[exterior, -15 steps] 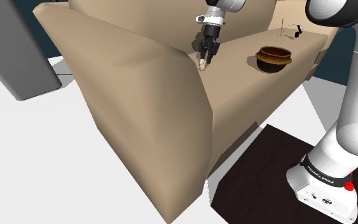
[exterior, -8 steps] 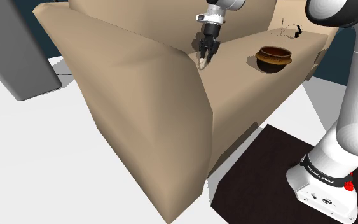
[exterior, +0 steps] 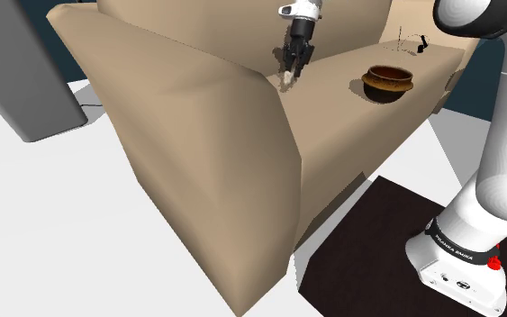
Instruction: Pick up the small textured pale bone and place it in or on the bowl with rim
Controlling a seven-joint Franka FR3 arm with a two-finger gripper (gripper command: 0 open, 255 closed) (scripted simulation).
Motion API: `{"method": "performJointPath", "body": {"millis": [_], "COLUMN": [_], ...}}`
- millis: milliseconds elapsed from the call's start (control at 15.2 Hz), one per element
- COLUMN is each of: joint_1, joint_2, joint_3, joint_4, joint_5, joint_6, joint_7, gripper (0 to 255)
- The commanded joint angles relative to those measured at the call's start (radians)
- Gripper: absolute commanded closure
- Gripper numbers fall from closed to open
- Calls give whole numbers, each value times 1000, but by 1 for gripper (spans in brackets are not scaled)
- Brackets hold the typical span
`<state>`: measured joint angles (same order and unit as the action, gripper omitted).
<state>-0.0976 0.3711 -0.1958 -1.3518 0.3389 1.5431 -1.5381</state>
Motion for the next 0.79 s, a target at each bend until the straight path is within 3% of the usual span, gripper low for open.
{"method": "performJointPath", "body": {"millis": [0,726], "joint_1": [-4,-27], "joint_2": [6,52], "joint_3": [0,2], "joint_4": [39,257], "joint_5": [1,14], "joint_6": [-32,-200], "joint_7": [7,49], "gripper": [255,255]}}
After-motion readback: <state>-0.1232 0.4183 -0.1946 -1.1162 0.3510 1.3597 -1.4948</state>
